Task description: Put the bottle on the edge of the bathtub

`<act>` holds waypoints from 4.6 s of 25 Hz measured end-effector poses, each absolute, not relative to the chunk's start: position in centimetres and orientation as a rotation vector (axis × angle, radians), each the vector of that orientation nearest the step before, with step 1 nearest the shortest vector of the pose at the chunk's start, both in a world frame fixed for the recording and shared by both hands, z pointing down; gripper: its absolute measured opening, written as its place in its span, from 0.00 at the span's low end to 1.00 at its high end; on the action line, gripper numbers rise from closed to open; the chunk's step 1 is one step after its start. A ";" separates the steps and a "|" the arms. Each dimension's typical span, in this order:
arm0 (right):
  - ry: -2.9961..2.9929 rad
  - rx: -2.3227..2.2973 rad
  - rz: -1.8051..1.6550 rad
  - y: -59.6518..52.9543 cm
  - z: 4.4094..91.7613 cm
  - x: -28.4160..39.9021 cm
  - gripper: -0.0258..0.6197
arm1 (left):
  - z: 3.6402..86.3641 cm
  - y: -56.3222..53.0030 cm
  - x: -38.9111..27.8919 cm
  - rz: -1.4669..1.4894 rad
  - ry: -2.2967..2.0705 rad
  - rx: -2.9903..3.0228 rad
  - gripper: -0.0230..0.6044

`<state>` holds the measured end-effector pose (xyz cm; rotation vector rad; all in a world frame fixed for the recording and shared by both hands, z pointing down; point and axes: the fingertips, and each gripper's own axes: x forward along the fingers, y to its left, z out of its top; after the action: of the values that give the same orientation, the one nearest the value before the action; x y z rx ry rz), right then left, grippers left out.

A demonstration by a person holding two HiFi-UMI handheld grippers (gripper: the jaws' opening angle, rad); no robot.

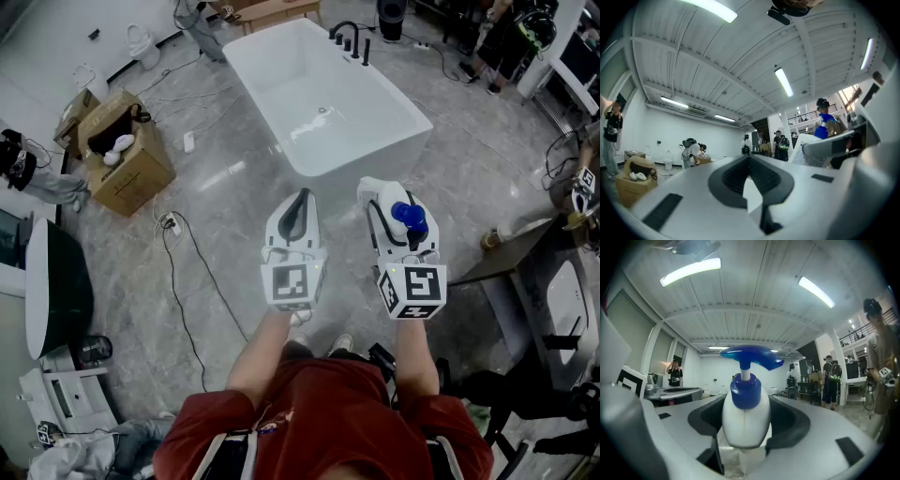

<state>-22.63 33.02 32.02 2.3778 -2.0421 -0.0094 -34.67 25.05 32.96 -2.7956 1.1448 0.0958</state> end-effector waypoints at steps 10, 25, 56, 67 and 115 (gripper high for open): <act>-2.041 2.363 -0.073 33.8 30.3 -31.4 0.46 | 30.2 27.4 -43.3 0.180 1.173 -2.753 0.06; -1.974 2.422 -0.074 31.8 29.9 -36.0 0.46 | 30.0 25.2 -48.4 0.222 1.097 -2.779 0.06; -1.918 2.496 -0.034 25.4 31.5 -25.3 0.46 | 30.2 18.4 -37.4 0.215 1.033 -2.818 0.06; -1.926 2.519 -0.045 23.8 30.4 -16.3 0.46 | 28.7 16.3 -28.0 0.244 1.002 -2.811 0.06; -1.856 2.532 0.015 8.6 33.4 4.2 0.46 | 30.9 0.7 -7.1 0.210 0.956 -2.833 0.06</act>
<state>4.25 8.58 33.37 2.5322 -1.8564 0.0147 -7.11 0.73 30.91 -2.8329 0.9559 0.2099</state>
